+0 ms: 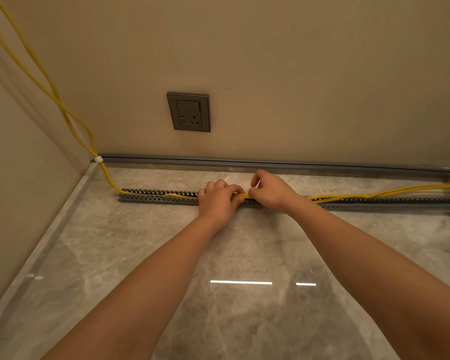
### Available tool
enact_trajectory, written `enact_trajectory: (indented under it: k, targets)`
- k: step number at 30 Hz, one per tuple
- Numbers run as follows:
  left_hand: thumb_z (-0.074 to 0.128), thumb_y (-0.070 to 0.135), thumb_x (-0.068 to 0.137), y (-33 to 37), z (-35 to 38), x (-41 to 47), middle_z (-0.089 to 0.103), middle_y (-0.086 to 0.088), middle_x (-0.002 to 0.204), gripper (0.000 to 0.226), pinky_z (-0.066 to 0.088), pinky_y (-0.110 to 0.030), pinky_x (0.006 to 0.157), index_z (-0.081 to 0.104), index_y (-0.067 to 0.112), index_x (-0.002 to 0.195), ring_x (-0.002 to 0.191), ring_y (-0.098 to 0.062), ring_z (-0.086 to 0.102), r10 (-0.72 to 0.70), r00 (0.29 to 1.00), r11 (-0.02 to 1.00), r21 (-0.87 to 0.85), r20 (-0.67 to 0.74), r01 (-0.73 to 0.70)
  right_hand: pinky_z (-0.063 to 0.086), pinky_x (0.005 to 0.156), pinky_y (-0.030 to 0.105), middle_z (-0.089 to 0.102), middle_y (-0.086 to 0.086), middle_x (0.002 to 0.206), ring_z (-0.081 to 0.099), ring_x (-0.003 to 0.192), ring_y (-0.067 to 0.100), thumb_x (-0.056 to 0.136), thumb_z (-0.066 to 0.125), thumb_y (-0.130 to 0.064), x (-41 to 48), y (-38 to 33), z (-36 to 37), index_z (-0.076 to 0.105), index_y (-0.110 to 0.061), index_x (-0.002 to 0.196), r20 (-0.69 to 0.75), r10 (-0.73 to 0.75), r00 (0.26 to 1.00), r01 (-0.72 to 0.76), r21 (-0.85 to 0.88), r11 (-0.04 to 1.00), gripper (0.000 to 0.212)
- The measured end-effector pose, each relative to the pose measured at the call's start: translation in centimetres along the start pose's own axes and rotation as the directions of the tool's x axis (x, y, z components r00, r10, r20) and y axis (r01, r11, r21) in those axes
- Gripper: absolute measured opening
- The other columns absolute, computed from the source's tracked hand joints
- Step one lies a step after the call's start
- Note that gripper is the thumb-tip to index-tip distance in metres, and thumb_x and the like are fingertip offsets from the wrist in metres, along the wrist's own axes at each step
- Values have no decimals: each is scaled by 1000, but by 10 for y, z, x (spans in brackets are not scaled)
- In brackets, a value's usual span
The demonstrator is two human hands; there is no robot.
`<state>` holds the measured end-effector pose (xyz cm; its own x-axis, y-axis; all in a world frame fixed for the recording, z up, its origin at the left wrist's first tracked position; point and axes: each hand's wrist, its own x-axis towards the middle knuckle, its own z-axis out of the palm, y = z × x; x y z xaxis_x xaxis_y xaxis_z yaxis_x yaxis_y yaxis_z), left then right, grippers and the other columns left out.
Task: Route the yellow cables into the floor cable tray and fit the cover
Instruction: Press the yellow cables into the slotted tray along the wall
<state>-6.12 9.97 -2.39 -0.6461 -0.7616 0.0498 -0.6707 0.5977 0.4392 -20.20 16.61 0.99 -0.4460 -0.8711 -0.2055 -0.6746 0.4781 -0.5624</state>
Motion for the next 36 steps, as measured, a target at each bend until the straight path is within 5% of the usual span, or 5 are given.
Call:
enact_trajectory:
  k: [6, 19, 27, 31, 36]
  targets:
    - [52, 46, 93, 1, 0, 3, 54, 5, 107, 19, 28, -37, 92, 63, 41, 107, 113, -21, 42, -40, 999, 999, -5, 17, 41, 42, 59, 31, 59, -8, 72, 58, 75, 19, 81, 58, -44, -11, 31, -19, 56, -26, 83, -57, 6, 998, -13, -137, 991, 19]
    - [55, 39, 94, 20, -7, -7, 55, -1, 112, 18, 36, -39, 98, 64, 35, 108, 117, -24, 43, -161, 987, 987, 31, 24, 160, 38, 63, 29, 57, -11, 70, 57, 76, 18, 85, 62, -40, -21, 60, -50, 55, -28, 81, 25, -54, 998, 58, -193, 979, 15]
    - [62, 20, 87, 47, -10, -7, 67, 5, 99, 22, 47, -33, 87, 73, 35, 100, 100, -19, 62, -173, 982, 984, 19, -71, 175, 36, 65, 27, 63, -3, 83, 60, 84, 23, 78, 66, -29, -12, 55, -51, 60, -22, 75, 8, -29, 1000, 30, -295, 955, 10]
    - [68, 30, 84, 71, -1, -3, 67, 2, 100, 22, 49, -34, 87, 74, 35, 105, 98, -20, 63, -69, 997, 997, 28, -14, 70, 41, 66, 28, 69, 2, 92, 64, 91, 25, 77, 65, -24, -6, 51, -50, 64, -22, 76, 41, -21, 999, 33, -294, 955, 3]
    - [69, 35, 80, 95, 23, -1, 64, 0, 102, 29, 51, -34, 81, 71, 34, 108, 103, -21, 57, -33, 999, 999, -17, -4, 33, 56, 72, 42, 72, 21, 92, 67, 88, 35, 78, 57, -8, -2, 55, -49, 74, 2, 85, 137, -6, 991, 25, -140, 990, 21]
